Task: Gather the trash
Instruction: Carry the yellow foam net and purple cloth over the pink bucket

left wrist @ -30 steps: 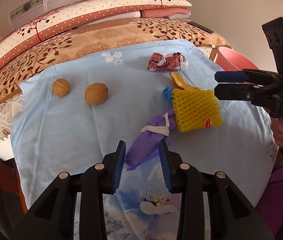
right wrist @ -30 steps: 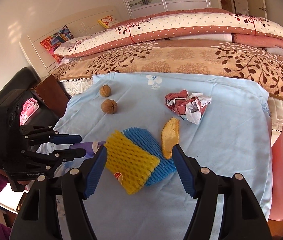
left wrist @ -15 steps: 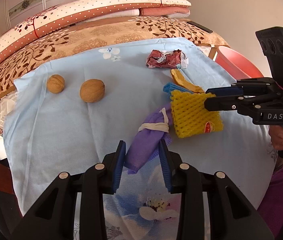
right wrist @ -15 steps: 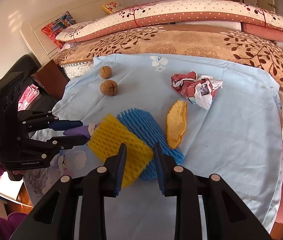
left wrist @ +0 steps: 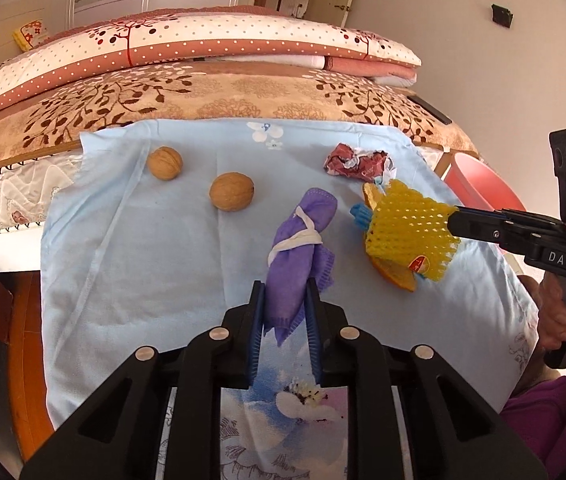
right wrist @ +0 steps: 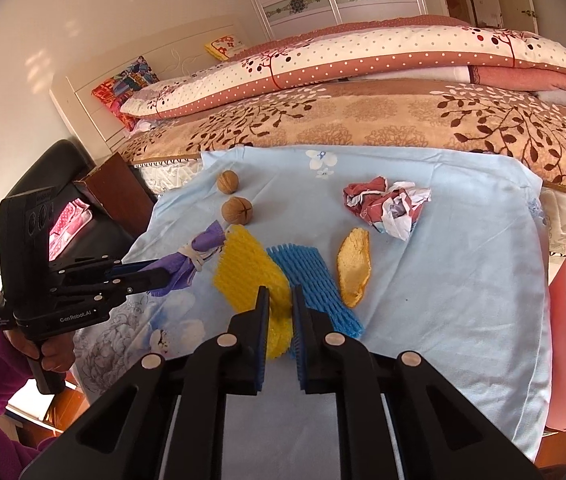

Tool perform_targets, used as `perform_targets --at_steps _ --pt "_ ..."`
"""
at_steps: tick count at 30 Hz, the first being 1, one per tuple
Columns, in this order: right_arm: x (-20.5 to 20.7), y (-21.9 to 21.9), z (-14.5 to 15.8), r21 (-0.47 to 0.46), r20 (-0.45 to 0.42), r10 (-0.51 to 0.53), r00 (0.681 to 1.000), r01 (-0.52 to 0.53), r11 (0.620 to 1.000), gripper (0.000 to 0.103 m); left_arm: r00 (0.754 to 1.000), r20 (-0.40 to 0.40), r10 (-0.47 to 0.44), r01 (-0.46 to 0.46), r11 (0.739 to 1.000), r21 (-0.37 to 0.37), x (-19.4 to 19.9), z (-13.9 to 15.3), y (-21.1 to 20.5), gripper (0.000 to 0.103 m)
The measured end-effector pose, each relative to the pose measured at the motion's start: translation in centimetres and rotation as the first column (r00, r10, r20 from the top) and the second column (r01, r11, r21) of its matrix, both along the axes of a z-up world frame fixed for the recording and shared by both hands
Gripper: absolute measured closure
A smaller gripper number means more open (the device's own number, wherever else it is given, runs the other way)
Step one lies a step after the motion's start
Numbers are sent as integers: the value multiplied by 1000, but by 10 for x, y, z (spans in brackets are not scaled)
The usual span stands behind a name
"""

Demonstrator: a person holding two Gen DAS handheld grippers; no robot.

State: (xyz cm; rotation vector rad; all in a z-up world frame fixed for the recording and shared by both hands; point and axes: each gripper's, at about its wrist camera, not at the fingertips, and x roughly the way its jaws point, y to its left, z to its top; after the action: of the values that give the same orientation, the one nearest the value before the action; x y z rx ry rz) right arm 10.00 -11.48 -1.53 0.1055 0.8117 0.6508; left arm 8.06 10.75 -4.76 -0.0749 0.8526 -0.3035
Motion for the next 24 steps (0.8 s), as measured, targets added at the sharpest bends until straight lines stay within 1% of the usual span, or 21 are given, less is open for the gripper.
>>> perform_targets --at_steps 5,9,14,16,24 --pt "-4 -14 11 7 38 -62 997 62 998 92 999 39 23 -21 999 -39 -6 14 -9 84" --pt "-6 -26 15 12 54 -109 993 109 994 92 997 71 6 -2 998 -66 -6 25 -27 84" --pt "-8 -44 19 18 66 -175 982 174 985 92 993 116 -13 19 999 -48 -5 33 -51 84" --pt "-8 -52 19 24 70 -200 977 199 980 92 992 122 -18 25 998 -54 -4 34 -58 84" --pt "-9 -79 20 39 88 -291 953 289 957 92 992 128 -14 29 993 -116 7 40 -83 84"
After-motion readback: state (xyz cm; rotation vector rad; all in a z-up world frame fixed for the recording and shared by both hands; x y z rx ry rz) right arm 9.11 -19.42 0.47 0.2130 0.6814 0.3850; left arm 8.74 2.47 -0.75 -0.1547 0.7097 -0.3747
